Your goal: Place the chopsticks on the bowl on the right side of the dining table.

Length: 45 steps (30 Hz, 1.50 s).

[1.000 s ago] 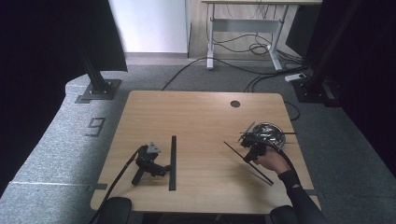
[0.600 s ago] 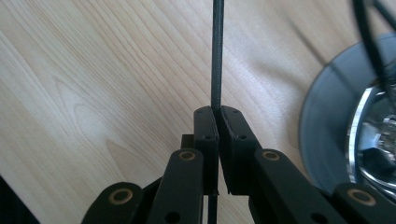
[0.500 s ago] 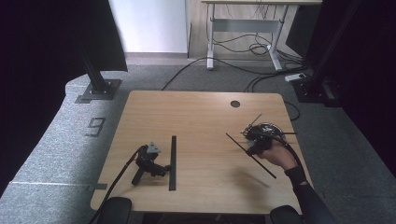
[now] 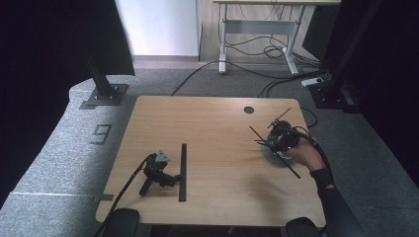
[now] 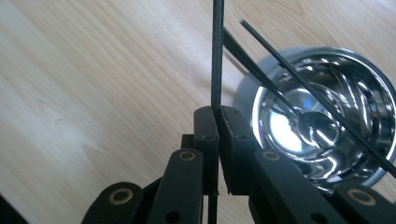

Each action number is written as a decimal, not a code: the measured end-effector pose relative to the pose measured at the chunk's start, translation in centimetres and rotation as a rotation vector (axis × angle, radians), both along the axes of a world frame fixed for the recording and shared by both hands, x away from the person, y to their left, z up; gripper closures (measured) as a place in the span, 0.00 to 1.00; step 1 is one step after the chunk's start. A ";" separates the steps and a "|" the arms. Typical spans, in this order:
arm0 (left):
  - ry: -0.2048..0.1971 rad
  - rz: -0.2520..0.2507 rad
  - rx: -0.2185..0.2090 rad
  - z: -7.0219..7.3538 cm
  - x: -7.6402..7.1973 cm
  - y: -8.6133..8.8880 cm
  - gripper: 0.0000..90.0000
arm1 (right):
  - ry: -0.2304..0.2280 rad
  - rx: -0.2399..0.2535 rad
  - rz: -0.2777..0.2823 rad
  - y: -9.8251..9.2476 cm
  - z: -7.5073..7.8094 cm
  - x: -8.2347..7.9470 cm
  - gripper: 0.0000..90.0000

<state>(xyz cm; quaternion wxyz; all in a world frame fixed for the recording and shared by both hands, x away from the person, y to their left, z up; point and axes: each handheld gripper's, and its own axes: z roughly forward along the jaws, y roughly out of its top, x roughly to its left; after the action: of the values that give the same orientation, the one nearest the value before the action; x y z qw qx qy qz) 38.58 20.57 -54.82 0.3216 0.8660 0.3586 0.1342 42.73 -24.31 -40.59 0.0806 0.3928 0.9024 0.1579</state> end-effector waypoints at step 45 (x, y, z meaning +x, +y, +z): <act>0.001 -0.001 0.001 0.0 0.0 0.0 0.00 | -0.145 0.061 -0.193 -4.2 -4.3 2.6 0.53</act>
<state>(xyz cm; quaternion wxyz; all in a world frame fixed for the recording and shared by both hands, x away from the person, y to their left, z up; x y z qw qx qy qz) 38.57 20.57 -54.82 0.3210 0.8664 0.3583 0.1338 45.28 -28.55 -44.90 0.1487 0.4679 0.8468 0.2047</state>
